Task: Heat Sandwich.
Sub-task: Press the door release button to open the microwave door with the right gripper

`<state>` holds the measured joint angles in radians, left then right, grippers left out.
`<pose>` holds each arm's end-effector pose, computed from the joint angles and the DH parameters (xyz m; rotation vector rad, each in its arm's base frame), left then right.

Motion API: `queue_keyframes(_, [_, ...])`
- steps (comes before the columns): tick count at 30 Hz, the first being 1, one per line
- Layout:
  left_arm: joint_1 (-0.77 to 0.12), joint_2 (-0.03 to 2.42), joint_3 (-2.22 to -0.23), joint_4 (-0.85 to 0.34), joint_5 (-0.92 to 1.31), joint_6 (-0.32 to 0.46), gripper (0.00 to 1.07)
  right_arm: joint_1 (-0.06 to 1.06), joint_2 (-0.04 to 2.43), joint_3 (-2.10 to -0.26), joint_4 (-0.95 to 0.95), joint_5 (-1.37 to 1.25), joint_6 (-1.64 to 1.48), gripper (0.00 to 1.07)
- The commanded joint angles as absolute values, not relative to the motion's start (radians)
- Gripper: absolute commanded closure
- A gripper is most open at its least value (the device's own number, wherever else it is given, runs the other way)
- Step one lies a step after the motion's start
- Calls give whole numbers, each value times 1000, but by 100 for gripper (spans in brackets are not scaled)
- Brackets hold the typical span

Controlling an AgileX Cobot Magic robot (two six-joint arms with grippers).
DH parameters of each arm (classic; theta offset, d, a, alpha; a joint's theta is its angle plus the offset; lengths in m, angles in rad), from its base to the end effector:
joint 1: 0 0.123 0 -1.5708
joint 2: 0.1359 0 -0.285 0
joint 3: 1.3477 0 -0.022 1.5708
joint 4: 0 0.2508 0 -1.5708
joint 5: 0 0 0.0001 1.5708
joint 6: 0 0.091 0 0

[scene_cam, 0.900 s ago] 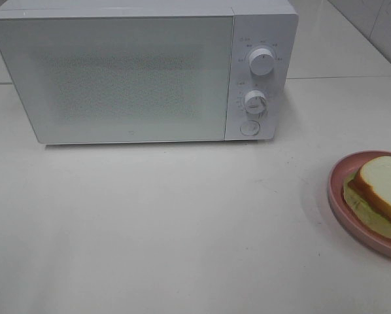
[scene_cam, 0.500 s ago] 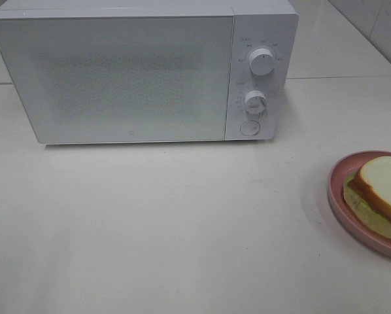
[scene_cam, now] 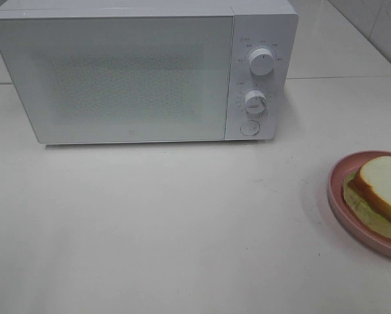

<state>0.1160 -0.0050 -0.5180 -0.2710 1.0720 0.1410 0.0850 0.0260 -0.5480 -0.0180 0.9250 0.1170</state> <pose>-0.0073 -0.0224 0.2837 0.0430 2.0066 -0.1594 -0.0016 -0.0015 0.3021 0.0298 1.8879 0.1172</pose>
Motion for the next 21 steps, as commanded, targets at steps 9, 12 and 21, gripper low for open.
queue_keyframes(9, [117, -21, -515, -272, 1072, 140, 9, 86, 194, -557, -28, 780, 124, 23])
queue_keyframes(12, [117, -21, -515, -272, 1072, 140, 9, 86, 225, -557, -28, 753, 124, 24])
queue_keyframes(21, [117, -21, -515, -272, 1072, 140, 9, 86, 322, -518, -26, 600, 122, 26])
